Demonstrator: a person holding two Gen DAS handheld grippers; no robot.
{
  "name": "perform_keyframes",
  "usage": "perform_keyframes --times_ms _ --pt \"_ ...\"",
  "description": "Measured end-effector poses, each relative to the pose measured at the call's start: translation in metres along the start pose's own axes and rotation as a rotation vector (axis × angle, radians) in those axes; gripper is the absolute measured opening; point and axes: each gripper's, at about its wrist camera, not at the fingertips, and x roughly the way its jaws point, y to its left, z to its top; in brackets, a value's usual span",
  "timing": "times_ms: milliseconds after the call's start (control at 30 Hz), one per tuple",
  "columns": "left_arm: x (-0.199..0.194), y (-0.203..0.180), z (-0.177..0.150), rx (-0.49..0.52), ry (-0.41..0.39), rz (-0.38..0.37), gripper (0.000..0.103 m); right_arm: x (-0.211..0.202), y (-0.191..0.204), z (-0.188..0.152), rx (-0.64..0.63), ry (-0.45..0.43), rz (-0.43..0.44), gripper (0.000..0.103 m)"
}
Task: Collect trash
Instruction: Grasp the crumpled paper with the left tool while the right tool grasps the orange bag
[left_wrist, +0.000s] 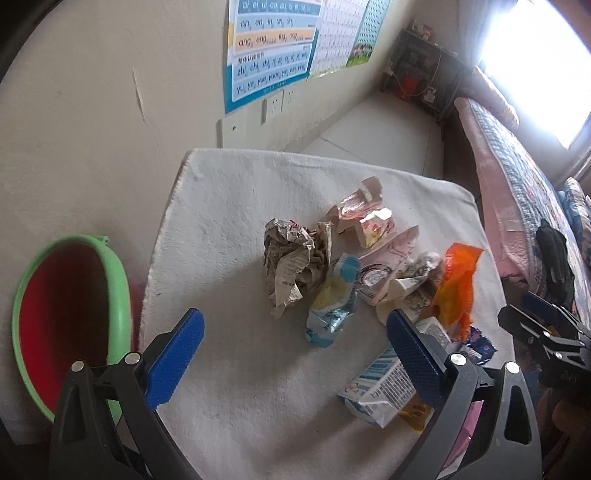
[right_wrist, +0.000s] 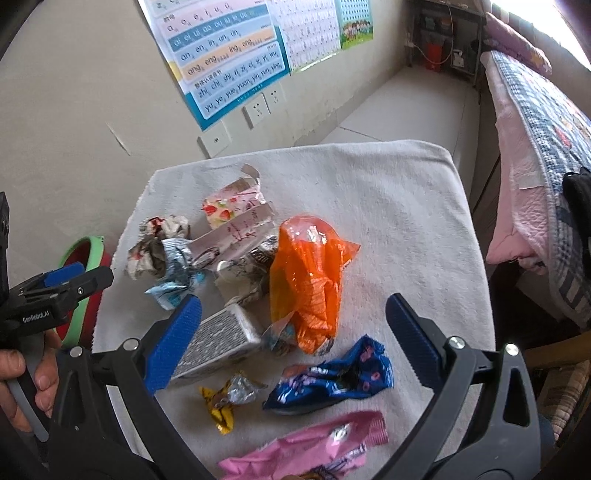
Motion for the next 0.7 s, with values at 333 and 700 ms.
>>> perform_keyframes --times_ms 333,700 --pt "0.043 0.008 0.016 -0.016 0.055 0.001 0.095 0.036 -0.005 0.012 0.003 0.042 0.013 0.098" --pt "0.065 0.016 0.021 -0.018 0.076 0.005 0.048 0.059 -0.010 0.013 0.014 0.067 0.049 0.079"
